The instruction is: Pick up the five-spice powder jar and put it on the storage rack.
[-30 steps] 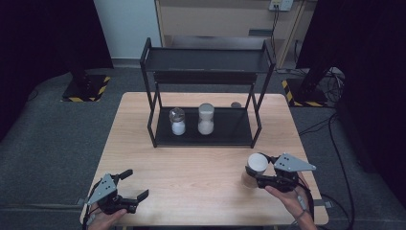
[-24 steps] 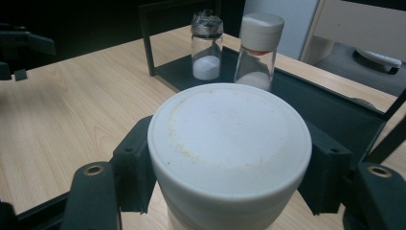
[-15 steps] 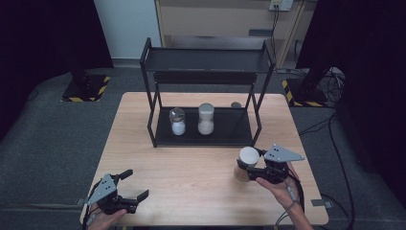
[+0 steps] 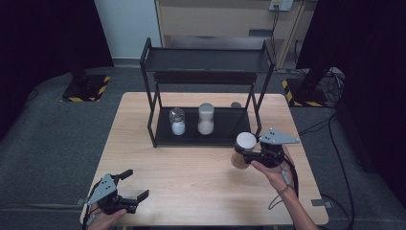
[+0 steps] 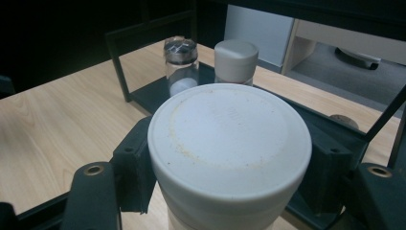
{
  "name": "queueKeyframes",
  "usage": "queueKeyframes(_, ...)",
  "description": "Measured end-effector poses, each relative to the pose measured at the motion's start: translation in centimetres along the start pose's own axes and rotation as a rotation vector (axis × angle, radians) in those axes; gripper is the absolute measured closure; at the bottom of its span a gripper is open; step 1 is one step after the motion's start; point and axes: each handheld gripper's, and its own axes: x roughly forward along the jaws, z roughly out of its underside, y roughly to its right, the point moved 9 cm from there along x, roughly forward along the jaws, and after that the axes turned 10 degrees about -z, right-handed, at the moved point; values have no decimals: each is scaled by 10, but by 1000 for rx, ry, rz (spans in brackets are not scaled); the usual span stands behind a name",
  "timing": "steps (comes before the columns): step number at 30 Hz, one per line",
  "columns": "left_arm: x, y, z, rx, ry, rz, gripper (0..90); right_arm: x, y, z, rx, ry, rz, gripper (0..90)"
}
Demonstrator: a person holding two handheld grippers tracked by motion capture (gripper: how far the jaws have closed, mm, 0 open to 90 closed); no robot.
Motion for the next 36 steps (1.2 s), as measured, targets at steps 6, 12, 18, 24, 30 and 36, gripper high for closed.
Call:
queueKeyframes(6,0,0,0,0,-4,1,0,10,3,-13,4,4,23,341)
queueKeyframes(12,0,0,0,0,-5,2,0,23,10,-25,7,5,49,341)
queueKeyframes(18,0,0,0,-1,-5,4,0,36,16,-34,15,7,74,341)
queueKeyframes(24,0,0,0,-1,-4,6,0,49,22,-41,33,17,108,340)
queueKeyframes(30,0,-1,0,-1,-3,6,0,63,28,-49,34,15,145,340)
queueKeyframes(36,0,-1,1,-4,-2,6,0,75,38,-53,53,18,190,340)
